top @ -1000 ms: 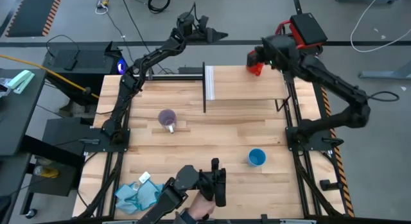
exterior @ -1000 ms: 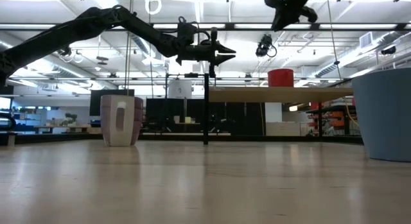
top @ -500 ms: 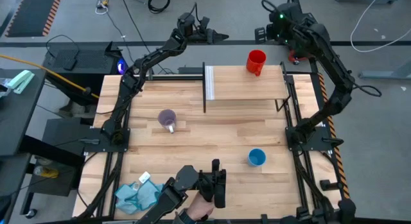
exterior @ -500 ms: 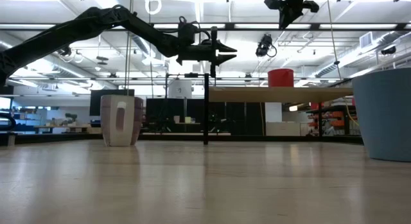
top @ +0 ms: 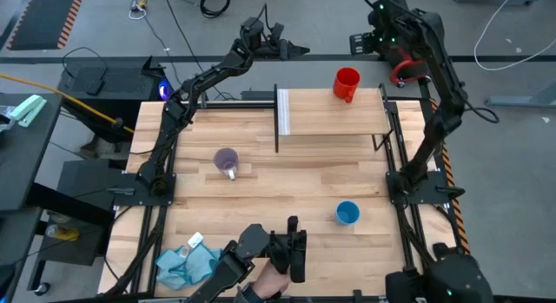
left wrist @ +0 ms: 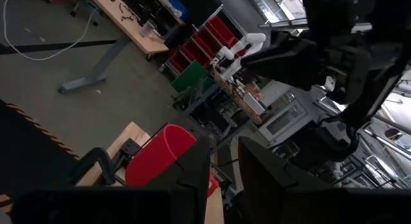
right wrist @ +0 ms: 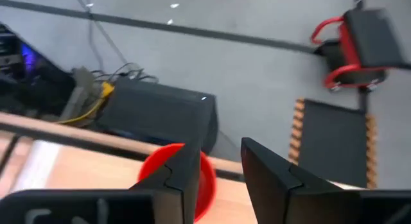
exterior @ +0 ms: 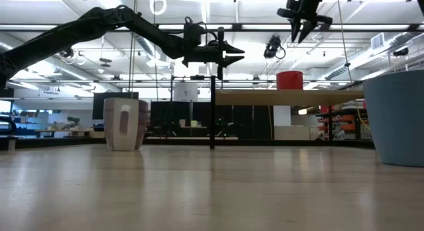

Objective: Stack small to large cups/mugs on shelf
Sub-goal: Put the red mug on the shelf

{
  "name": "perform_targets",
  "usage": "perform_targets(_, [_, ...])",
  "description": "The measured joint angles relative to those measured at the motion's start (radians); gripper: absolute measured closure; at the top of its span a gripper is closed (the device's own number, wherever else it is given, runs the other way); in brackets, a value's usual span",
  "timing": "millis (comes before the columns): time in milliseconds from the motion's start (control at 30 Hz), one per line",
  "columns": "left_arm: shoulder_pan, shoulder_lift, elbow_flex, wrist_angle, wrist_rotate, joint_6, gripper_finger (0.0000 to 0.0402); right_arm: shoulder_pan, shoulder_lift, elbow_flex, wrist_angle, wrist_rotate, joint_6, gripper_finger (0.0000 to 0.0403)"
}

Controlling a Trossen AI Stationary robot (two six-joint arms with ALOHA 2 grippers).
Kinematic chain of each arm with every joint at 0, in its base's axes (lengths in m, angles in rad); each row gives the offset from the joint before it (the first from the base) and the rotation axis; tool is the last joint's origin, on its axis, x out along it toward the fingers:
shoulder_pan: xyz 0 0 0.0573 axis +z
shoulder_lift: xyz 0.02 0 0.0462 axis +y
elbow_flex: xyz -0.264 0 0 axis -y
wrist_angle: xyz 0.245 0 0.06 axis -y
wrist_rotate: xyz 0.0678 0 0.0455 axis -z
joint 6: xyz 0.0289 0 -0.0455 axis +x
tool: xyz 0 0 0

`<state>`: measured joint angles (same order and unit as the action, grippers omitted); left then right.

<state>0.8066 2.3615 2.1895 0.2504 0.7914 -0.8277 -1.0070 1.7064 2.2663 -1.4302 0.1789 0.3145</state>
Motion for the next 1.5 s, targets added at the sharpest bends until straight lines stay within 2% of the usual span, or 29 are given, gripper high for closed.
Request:
perform_targets(233, [-0.001,0.0,0.0,0.0,0.034,-0.004,0.0311,-0.016,0.042,0.004,-0.08,-0.062,0.0,0.028])
perform_targets(533, [-0.002,0.0,0.0,-0.001,0.048,-0.007,0.0308,-0.017,0.067,0.003,-0.142,-0.072,-0.003,0.028])
perform_targets(1167, [-0.002,0.001,0.0,-0.001,0.071,0.0,0.0308,0.007,0.098,0.002,-0.141,-0.091,-0.056,0.028])
perform_targets(1500, [-0.002,0.001,0.0,-0.001,0.078,0.0,0.0307,0.007,0.019,-0.148,-0.141,-0.083,-0.058,0.028])
